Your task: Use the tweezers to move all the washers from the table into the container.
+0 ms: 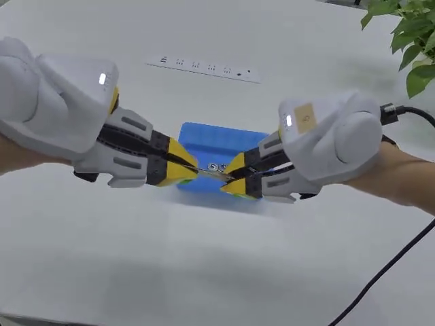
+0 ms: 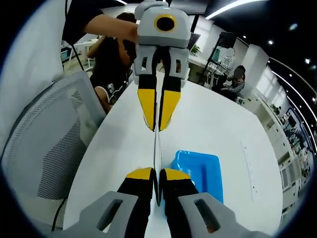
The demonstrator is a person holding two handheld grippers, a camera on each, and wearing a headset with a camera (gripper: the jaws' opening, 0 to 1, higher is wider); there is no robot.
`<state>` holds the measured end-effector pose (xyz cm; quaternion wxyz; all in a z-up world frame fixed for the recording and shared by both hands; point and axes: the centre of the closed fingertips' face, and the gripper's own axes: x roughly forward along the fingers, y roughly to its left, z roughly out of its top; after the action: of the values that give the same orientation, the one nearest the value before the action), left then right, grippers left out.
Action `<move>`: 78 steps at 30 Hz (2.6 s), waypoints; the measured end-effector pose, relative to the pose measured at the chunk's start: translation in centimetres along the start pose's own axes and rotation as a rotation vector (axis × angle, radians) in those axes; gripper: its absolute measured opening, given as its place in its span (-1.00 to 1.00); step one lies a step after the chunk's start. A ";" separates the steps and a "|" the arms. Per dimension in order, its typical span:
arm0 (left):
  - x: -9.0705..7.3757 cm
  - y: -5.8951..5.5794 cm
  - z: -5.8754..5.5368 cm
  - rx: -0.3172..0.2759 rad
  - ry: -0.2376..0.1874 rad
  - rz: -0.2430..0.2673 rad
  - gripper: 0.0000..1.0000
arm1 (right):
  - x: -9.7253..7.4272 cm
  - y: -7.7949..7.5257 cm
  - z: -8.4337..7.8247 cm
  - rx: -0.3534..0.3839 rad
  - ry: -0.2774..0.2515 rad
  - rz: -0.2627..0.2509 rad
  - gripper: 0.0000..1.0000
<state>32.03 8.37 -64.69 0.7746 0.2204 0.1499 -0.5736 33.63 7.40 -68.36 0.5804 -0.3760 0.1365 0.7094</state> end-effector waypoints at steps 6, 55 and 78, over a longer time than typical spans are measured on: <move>0.2 -0.3 -0.6 0.026 0.030 0.012 -0.88 | -0.2 0.4 -0.1 0.001 0.005 -0.007 -0.84; 8.1 -0.8 -12.0 -0.203 0.284 -0.082 -0.87 | 6.5 2.7 -9.5 0.214 0.188 0.039 -0.81; 8.4 -1.7 -12.1 -0.246 0.296 -0.087 -0.76 | 6.6 3.1 -9.7 0.236 0.214 0.054 -0.74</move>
<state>33.16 7.26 -79.40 0.7397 0.1992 0.3405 -0.5451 34.09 5.16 -80.28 0.5834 -0.3746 0.2899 0.6598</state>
